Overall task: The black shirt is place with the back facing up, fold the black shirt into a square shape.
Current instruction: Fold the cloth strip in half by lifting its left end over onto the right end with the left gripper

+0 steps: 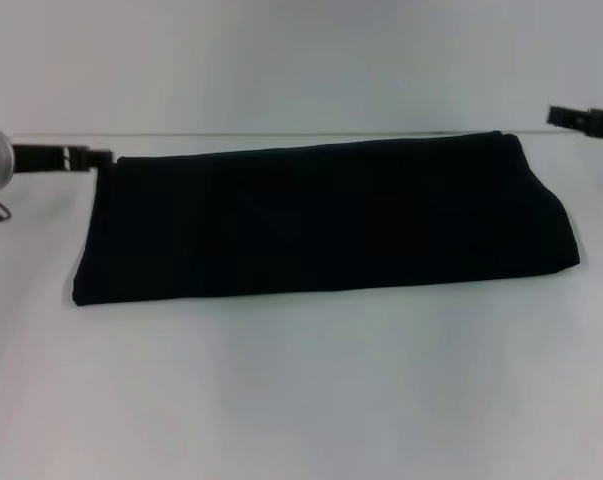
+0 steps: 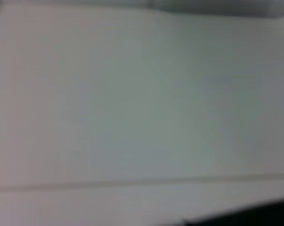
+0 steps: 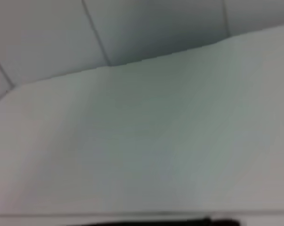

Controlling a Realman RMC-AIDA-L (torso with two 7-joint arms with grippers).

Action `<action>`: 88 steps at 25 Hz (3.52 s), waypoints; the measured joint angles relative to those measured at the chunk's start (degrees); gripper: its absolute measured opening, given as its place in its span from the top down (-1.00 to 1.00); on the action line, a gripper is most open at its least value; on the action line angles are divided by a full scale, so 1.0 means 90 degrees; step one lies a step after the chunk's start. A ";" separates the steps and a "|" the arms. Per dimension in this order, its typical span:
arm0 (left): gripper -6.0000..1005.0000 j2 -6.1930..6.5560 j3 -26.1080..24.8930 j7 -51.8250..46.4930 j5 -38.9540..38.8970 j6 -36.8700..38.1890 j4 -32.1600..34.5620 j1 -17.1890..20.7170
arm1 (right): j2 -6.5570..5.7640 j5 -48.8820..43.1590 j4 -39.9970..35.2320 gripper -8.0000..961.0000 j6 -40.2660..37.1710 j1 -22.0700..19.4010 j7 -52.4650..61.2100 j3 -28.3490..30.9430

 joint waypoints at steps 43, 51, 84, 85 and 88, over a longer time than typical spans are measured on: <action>-0.63 0.0078 0.0211 -0.0506 -0.0050 0.3472 0.0866 0.1032 | -0.0698 -0.0195 -0.0412 -0.18 -0.2782 -0.1177 0.0963 -0.0358; -0.12 0.0078 0.0219 -0.0456 -0.0043 0.3377 0.0860 0.1032 | -0.0700 -0.0550 -0.0405 -0.17 -0.2768 -0.1148 0.1075 -0.0404; 0.99 0.0087 0.0292 -0.0452 -0.0043 0.3324 0.0862 0.0963 | -0.0171 -0.0855 0.0019 0.55 -0.0948 -0.0709 0.1153 -0.1184; 0.99 0.0087 0.0293 -0.0451 -0.0043 0.3316 0.0861 0.0963 | -0.0164 -0.0855 0.0021 0.64 -0.0931 -0.0708 0.1151 -0.1186; 0.99 0.0083 0.0296 -0.0447 -0.0043 0.3301 0.0853 0.0965 | -0.0132 -0.0857 -0.0010 0.89 -0.0896 -0.0729 0.1134 -0.1188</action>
